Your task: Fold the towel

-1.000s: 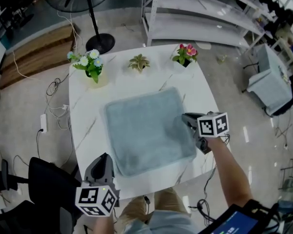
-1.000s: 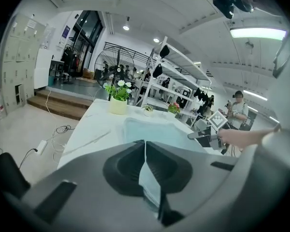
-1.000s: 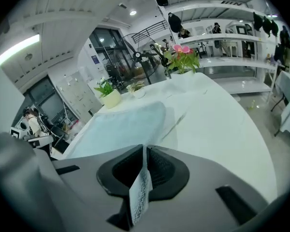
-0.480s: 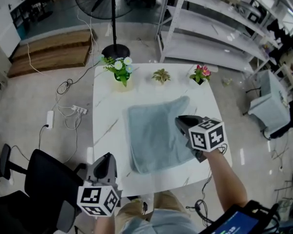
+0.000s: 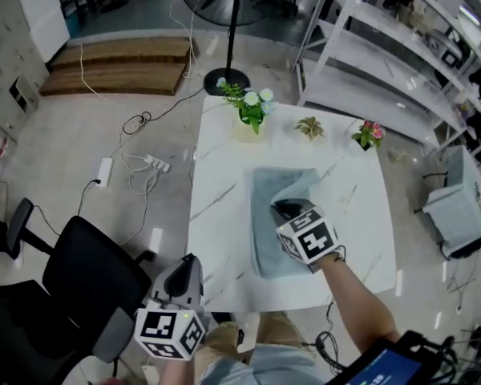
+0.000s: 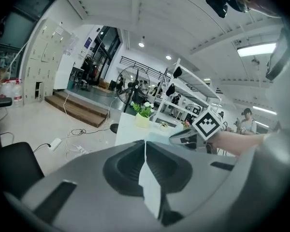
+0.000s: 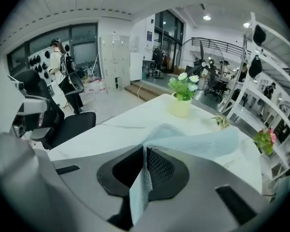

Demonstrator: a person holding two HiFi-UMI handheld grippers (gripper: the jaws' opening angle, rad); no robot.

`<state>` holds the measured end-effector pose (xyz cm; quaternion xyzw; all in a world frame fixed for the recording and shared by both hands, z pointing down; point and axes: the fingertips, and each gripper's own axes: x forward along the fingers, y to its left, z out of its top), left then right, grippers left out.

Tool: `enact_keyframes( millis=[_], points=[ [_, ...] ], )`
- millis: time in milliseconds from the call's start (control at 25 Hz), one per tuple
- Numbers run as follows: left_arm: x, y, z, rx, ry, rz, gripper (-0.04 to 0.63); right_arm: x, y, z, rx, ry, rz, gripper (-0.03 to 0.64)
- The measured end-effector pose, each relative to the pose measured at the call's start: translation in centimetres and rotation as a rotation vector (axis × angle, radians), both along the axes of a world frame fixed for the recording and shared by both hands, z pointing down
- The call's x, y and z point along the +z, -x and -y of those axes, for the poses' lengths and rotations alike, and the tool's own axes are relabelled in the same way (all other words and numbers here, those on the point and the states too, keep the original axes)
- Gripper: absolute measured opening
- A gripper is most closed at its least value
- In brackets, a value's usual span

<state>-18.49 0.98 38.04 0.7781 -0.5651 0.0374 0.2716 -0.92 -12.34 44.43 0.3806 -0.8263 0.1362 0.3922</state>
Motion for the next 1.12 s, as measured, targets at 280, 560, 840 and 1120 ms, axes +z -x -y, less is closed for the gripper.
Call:
enact_keyframes(
  millis=[280, 560, 840, 1120],
  points=[
    [2.0, 2.9, -2.0, -0.055, 0.052, 0.008, 0.014, 5.5, 2.1, 0.3, -0.022, 0.063, -0.061, 0.041],
    [2.6, 3.4, -2.8, -0.068, 0.07, -0.001, 0.014, 7.7, 3.1, 0.0, -0.05, 0.083, -0.071, 0.059],
    [0.6, 2.3, -1.7, -0.036, 0.019, 0.004, 0.014, -0.4, 5.4, -1.8, -0.161, 0.09, 0.167, 0.233],
    [-0.6, -0.3, -0.4, 0.038, -0.013, 0.006, 0.014, -9.4, 0.1, -1.7, -0.166, -0.04, 0.294, 0.233]
  ],
)
